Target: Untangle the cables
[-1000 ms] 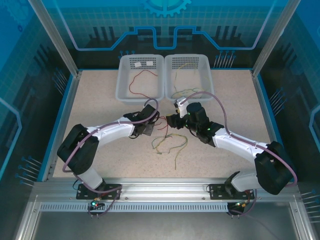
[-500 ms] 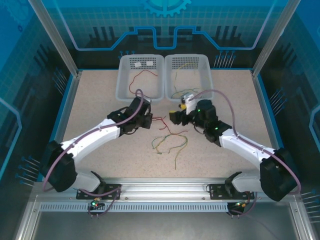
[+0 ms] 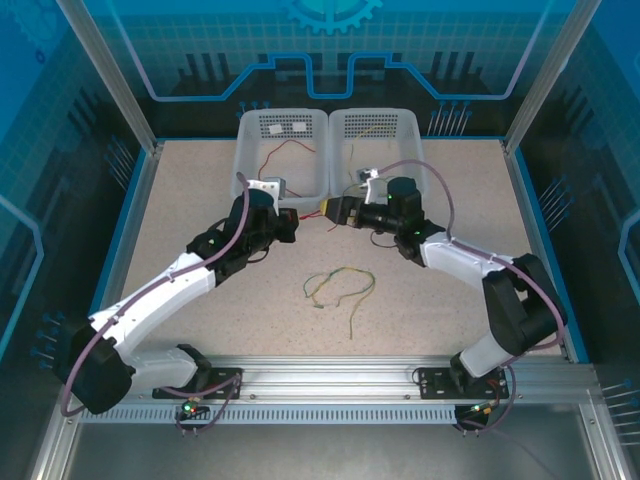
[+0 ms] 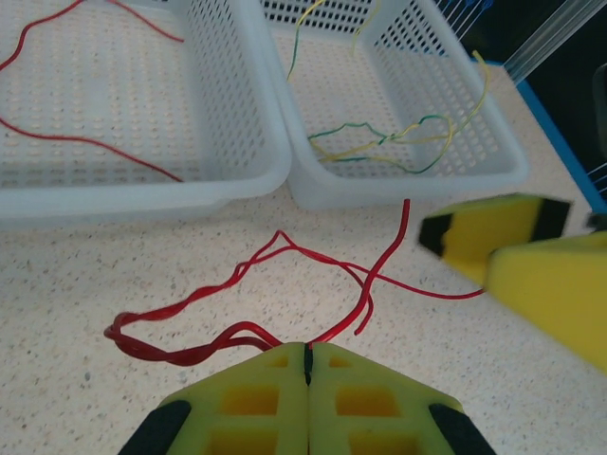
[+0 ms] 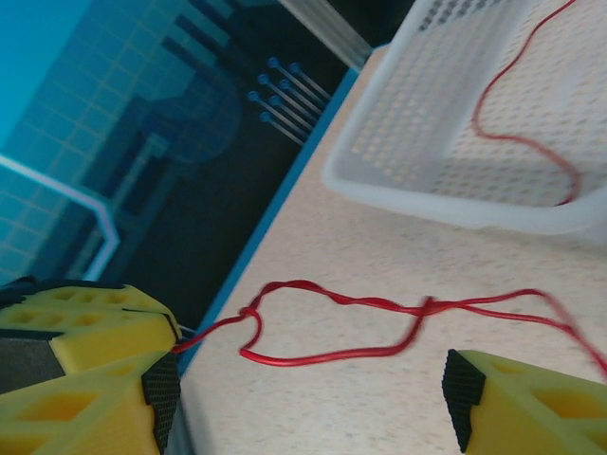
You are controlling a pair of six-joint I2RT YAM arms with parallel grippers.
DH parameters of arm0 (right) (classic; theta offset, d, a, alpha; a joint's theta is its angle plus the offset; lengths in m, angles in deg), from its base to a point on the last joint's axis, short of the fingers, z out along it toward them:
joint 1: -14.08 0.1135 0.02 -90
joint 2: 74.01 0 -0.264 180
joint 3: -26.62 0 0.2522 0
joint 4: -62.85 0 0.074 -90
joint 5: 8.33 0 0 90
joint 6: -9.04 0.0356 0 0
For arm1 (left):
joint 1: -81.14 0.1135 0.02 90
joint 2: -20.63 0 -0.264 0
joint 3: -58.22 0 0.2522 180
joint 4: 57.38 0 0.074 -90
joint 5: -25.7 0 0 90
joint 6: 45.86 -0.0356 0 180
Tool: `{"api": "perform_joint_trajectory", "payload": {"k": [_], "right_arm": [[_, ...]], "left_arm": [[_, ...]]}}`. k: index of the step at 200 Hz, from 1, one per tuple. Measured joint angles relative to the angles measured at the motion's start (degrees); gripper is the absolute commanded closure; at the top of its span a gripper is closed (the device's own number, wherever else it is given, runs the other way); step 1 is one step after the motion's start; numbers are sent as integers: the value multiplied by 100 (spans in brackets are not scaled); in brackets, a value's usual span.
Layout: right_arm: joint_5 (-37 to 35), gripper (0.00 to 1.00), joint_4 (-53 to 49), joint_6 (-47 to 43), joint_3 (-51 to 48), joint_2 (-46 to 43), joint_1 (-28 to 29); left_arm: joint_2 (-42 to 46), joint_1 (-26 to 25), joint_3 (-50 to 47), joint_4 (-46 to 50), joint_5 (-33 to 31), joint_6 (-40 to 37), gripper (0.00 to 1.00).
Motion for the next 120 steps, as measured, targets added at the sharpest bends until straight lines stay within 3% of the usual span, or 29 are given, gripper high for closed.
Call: {"api": "perform_joint_trajectory", "payload": {"k": [39,55,74,86,102,120], "right_arm": [[-9,32,208,516,136,295,382],[-15,44,374,754,225,472,389],[4,65,498,905,382,708,393],[33,70,511,984,455,809,404],[57,90,507,1104,476,837,426],[85,98,501,1071,479,826,444]], "left_arm": [[37,0,-76,-232,26,90,100],[59,0,-129,-299,26,129,100],[92,0,-149,-304,26,144,100],[127,0,-160,-304,22,144,100],[186,0,-192,-323,0,142,100],[264,0,-313,-382,-55,142,100]]}}
